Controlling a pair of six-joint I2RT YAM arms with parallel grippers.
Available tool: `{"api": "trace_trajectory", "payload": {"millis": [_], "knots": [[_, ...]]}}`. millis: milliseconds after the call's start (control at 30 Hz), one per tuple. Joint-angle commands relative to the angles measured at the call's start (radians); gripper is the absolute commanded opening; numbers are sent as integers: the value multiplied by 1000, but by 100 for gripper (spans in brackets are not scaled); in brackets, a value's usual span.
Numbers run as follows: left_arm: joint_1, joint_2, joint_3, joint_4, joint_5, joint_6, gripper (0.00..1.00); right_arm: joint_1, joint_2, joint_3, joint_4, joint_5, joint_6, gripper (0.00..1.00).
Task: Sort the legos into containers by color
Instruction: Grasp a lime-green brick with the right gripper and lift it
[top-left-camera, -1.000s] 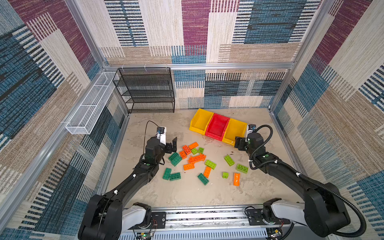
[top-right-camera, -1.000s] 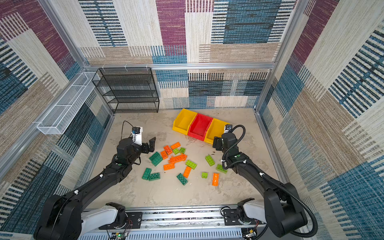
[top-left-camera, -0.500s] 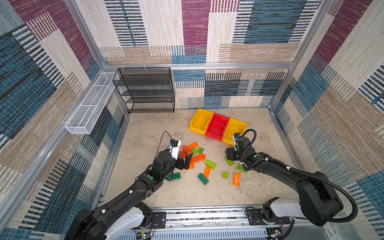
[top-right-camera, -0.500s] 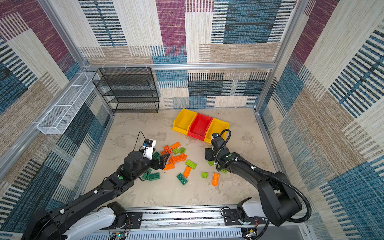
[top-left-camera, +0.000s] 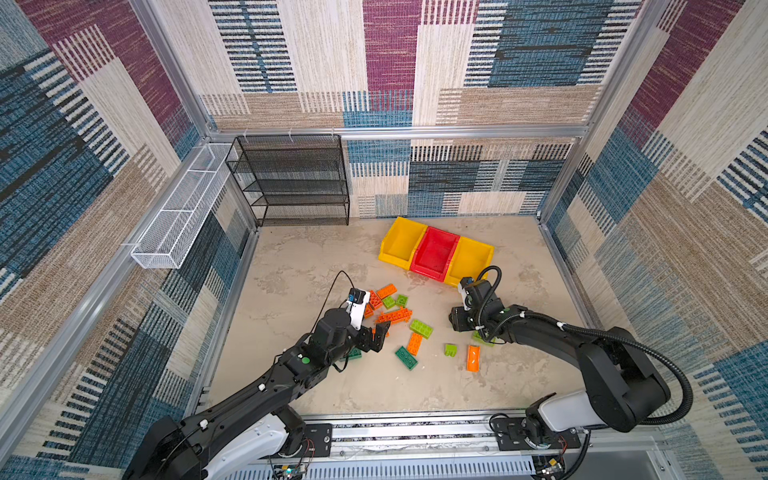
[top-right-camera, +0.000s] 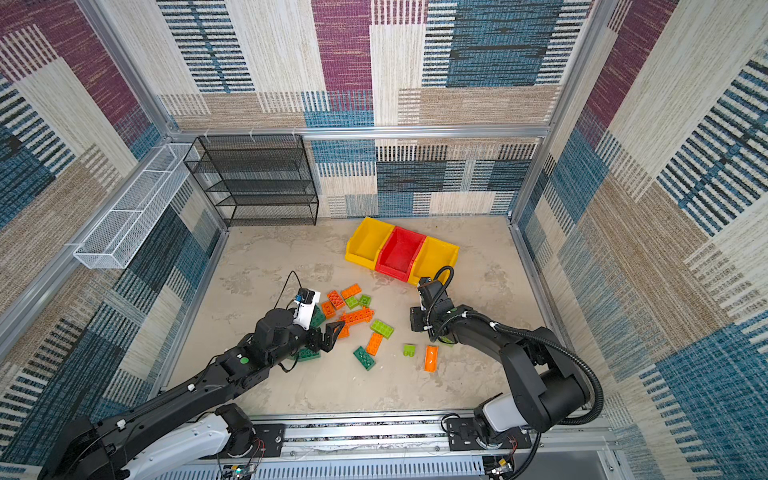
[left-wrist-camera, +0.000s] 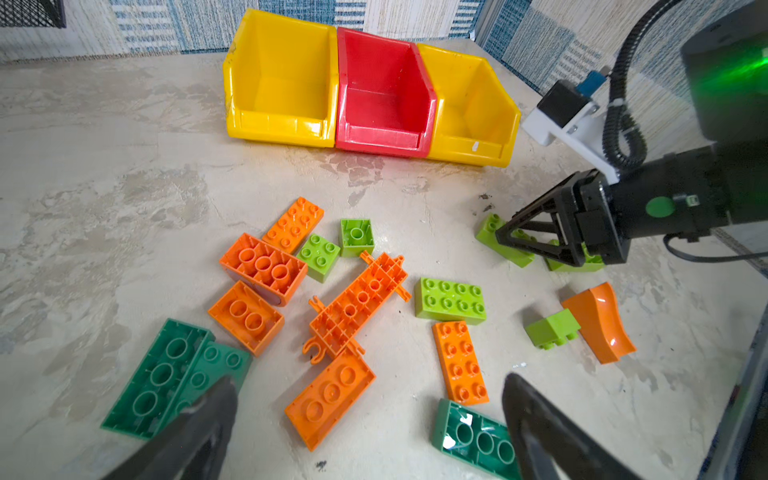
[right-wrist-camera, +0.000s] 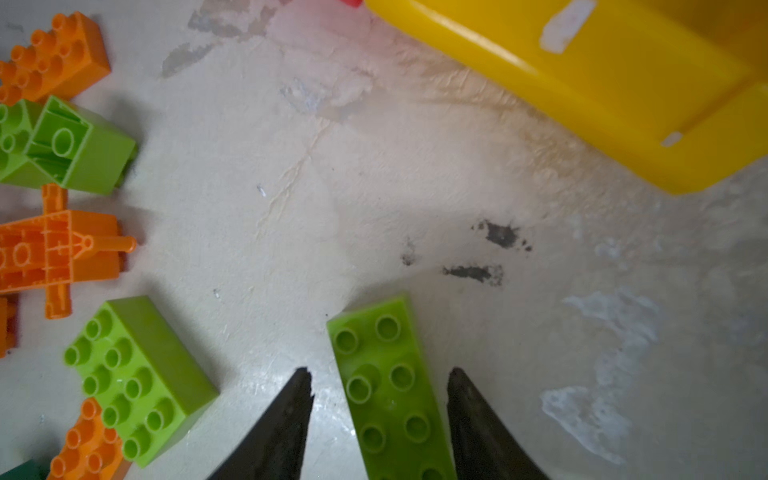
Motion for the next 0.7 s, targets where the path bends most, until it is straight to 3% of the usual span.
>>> {"api": "trace_trajectory", "payload": {"millis": [0,367,667], "knots": [[0,19,23,-1,-10,37,99,2,13,2,-15,-7,11,53],[0,99,67,19,-22,46,99,6,102,51,-60,19,15,27],[0,91,103,1,-34,55,100,7,-4,195,-110,85,12,25]]}}
